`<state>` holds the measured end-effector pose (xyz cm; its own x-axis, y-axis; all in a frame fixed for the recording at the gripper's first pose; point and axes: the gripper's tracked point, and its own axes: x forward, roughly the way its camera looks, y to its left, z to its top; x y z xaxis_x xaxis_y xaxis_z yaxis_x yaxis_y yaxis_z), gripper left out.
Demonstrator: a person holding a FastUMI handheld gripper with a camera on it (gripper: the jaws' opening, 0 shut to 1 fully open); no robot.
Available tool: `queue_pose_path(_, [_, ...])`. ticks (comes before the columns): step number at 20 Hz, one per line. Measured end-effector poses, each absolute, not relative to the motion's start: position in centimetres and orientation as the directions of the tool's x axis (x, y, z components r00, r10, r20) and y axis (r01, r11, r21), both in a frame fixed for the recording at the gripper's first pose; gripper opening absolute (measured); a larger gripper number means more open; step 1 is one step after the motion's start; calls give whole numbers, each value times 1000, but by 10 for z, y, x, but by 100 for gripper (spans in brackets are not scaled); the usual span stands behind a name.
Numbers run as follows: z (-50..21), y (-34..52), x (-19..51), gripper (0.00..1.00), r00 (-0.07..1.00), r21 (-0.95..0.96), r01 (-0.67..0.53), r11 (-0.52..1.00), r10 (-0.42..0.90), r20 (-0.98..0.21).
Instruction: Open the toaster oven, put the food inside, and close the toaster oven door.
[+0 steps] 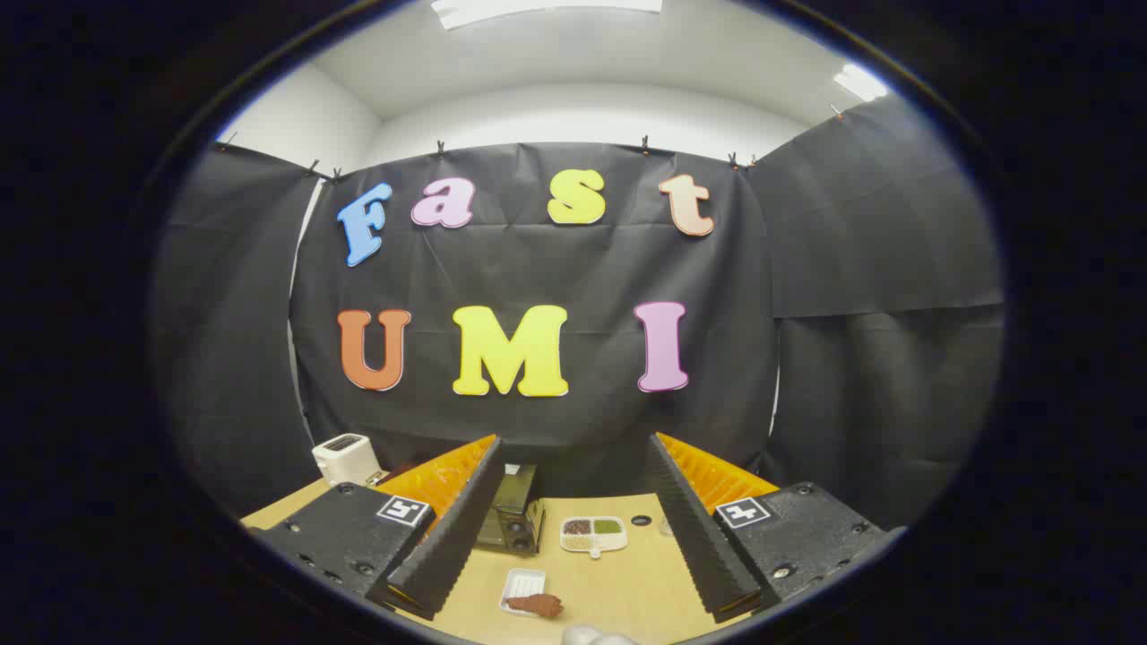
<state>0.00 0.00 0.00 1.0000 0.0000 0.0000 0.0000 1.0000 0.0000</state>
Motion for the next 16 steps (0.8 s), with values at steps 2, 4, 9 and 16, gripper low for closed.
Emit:
queue_pose_path(2, [1,3,0,100,1000,-6,-4,1000,4,2])
queue_pose_path(4, [3,8,0,100,1000,-6,-10,1000,10,5])
queue_pose_path(9, [2,17,1,100,1000,8,-23,1000,23,0])
queue_pose_path(16, [2,28,3,100,1000,7,-23,1000,23,1])
